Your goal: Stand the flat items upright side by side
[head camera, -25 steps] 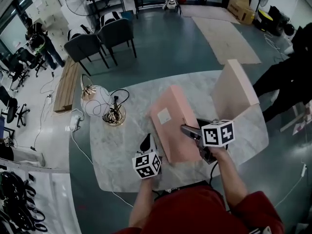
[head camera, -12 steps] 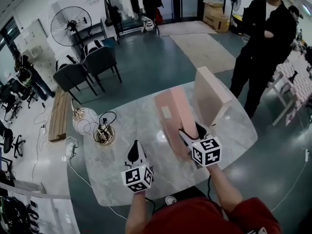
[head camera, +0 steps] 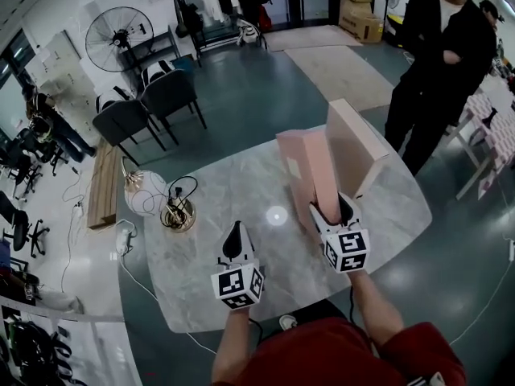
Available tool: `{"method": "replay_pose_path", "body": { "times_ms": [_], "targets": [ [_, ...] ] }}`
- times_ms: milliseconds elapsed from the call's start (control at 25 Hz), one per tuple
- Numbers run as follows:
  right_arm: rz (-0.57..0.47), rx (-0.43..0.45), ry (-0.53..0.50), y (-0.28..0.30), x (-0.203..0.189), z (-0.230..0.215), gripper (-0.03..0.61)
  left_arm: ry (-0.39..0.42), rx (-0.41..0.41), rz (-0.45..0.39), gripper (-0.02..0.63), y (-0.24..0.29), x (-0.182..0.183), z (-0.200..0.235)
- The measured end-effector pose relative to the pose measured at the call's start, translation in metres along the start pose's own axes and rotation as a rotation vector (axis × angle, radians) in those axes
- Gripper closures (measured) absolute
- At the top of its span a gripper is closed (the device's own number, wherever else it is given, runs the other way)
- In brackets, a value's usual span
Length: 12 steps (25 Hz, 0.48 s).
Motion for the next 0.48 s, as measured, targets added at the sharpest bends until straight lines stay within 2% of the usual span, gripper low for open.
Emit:
{"method": "replay_pose_path", "body": {
  "times_ms": [200,320,480],
  "targets": [
    [-0.025,-0.027,-0.020,0.011,-0.003,-0.001,0.293,0.010,-0.009,0.032,0.611,0.017,-0.004,0.004],
    [0.010,-0.079,-0.029,0.017,-0.015,-0.005,0.293,0.014,-0.011,0.054,0.611,0.026,-0.011,0.009],
    [0.068,-0.102,-0.032,0.024,-0.024,-0.014,0.295,0.020,-0.017,0.082,0.611,0.039,-0.018,0.009]
  ]
}}
Point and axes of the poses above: the fingertips, and each gripper's own axes: y forward along the fingers, z to its left, x out of its top, the point moved 7 cm from there along -y, backward along the fingers, and after that the axes turned 10 degrees about z, right-handed, at the moved point
